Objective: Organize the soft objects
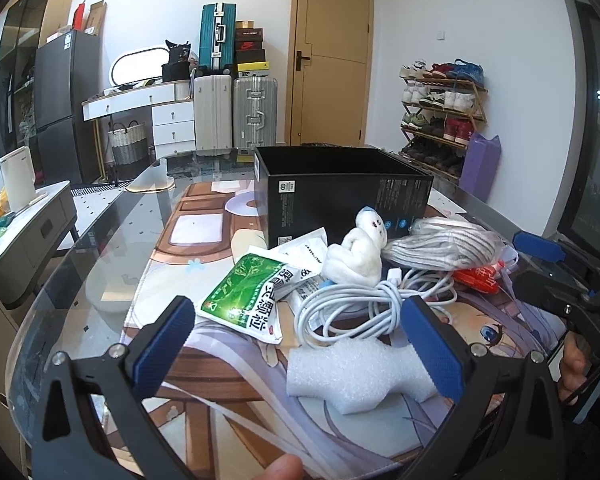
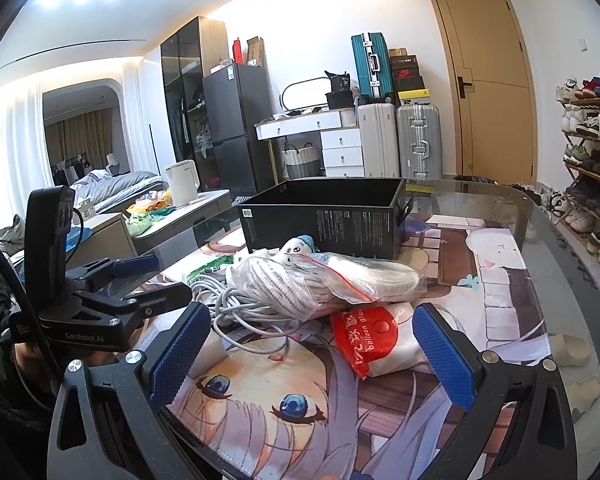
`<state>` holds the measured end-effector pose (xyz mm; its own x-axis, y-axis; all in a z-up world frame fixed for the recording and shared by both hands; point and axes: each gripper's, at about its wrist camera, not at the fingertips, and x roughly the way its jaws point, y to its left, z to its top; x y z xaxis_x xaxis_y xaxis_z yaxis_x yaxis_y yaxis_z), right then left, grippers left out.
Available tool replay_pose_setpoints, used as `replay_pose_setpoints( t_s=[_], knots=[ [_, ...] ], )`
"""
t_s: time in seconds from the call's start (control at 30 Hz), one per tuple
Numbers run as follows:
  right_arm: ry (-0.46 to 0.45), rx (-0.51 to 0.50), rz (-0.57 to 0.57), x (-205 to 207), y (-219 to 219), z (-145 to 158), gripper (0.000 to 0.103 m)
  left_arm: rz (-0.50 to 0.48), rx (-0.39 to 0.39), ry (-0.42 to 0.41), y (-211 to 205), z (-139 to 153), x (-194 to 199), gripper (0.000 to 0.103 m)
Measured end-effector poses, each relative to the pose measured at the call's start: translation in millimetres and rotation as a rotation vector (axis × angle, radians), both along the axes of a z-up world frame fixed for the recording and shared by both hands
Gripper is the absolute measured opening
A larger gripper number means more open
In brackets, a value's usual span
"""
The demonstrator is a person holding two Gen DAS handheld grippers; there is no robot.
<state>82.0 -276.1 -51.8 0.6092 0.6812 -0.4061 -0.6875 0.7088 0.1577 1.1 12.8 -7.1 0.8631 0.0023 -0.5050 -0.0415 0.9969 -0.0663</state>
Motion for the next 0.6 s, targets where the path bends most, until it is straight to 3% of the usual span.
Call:
replay_pose_setpoints(
  t_s=[0.6],
  knots=[
    [0.018, -0.094, -0.075, 13, -6, -4, 0.103, -0.086, 0.02, 0.014, -12, -1, -4, 0.103]
  ],
)
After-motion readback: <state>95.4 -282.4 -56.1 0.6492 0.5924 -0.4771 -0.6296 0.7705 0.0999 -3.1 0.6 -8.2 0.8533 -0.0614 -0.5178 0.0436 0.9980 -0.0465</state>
